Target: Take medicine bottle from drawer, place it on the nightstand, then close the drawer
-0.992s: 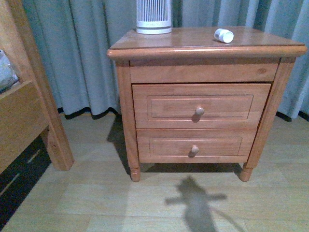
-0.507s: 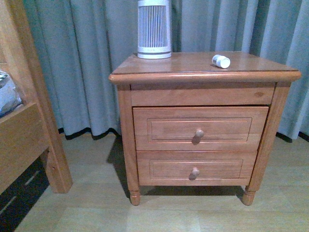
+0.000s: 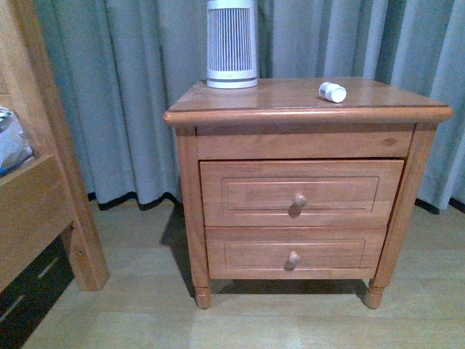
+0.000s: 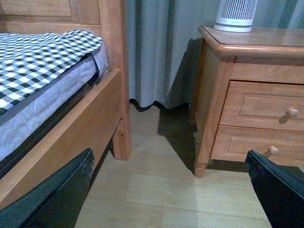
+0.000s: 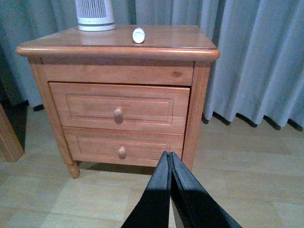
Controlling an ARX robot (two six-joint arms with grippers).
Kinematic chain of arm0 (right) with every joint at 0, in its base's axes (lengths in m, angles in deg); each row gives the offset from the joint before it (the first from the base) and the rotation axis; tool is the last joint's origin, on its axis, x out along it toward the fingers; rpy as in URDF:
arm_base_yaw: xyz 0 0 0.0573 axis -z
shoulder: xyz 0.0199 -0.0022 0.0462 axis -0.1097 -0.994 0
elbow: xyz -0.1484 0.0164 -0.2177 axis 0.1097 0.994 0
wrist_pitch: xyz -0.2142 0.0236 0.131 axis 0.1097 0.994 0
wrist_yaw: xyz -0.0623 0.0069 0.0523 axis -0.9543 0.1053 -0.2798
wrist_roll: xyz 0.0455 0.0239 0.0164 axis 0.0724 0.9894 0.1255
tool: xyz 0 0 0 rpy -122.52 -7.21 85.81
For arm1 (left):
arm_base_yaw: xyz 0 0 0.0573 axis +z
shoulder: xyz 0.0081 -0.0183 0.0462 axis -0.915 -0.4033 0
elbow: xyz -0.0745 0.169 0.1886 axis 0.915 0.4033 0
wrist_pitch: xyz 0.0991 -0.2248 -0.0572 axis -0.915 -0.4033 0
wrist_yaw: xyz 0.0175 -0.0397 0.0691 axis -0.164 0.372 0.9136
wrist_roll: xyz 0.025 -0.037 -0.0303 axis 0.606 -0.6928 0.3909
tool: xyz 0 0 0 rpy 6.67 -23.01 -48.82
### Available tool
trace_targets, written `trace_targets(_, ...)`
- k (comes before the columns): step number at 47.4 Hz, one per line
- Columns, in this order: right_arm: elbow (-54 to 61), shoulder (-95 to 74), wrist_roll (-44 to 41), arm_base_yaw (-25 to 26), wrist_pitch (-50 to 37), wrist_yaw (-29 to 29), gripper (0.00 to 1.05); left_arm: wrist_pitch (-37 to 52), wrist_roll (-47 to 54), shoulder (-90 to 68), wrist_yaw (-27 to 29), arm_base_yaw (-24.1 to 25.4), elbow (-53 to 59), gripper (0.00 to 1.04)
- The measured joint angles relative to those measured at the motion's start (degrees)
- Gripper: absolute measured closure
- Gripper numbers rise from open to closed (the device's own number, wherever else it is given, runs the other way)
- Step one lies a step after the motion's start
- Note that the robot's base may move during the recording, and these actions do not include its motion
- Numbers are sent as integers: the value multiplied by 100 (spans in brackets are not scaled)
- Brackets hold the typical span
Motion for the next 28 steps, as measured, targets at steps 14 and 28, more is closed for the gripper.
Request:
trace_targets(14,181,754,-2,0,448,4,101,-2,0,0,0,0,0,6)
trace_targets(28,181,1331,-4,0,1029,2,101,-2,0,0,0,0,0,6)
